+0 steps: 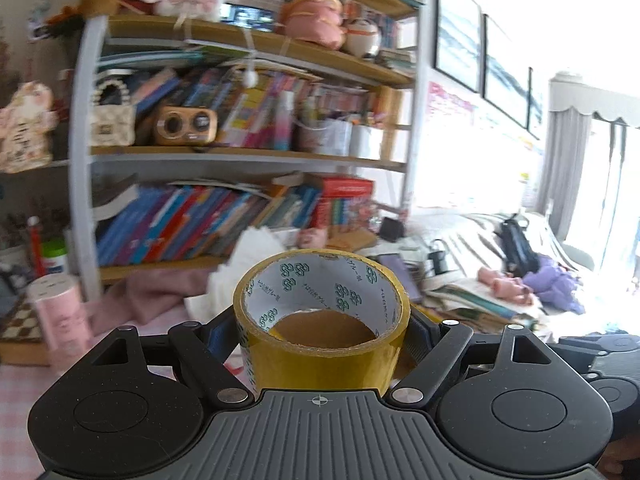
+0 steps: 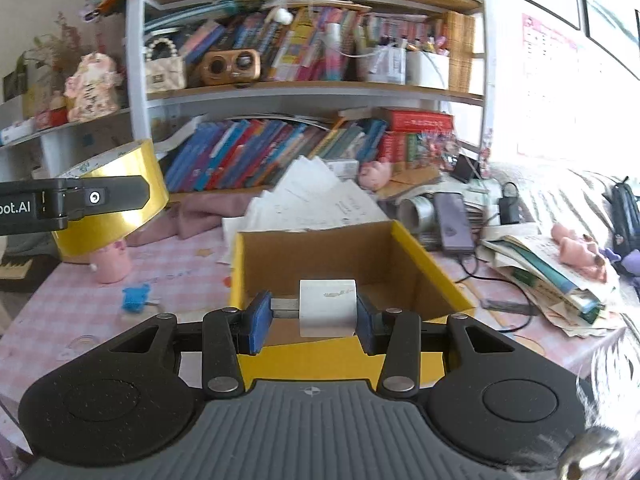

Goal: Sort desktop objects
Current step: 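Lift the adapter and tape roll and carry both over the yellow box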

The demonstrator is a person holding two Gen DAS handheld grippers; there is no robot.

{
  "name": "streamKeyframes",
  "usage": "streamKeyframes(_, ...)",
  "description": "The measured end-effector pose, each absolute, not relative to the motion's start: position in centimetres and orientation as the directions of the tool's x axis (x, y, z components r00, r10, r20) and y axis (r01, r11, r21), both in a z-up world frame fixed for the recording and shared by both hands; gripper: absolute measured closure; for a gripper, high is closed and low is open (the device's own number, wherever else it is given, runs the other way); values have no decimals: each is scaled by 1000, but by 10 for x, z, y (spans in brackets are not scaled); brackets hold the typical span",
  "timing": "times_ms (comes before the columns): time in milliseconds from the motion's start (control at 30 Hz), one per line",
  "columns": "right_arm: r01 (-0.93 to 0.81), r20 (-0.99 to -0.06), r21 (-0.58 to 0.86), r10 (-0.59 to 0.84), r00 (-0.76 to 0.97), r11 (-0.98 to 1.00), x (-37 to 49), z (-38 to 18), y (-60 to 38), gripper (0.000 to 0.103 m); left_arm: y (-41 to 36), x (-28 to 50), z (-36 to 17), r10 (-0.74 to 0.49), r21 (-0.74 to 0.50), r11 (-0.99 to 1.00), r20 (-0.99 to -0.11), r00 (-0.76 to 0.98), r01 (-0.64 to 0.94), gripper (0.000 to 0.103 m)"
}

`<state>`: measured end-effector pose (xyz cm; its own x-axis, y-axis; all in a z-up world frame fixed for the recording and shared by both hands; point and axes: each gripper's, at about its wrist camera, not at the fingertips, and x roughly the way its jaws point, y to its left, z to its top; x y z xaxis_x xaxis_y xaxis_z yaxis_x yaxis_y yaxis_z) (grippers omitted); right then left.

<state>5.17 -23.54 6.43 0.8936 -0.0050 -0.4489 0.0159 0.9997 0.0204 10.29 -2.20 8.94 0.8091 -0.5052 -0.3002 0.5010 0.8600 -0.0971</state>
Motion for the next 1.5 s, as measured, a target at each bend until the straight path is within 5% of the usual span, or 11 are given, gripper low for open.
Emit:
streamKeyframes(500, 8, -499, -6, -10, 866, 1000, 108, 51, -315, 63, -122, 145, 73, -573, -100, 808, -361, 736, 581, 19)
streamKeyframes(1500, -337, -718, -30, 214, 663, 941, 209, -12, -352, 62, -194, 220, 1, -396, -154, 905, -645, 654, 396, 19)
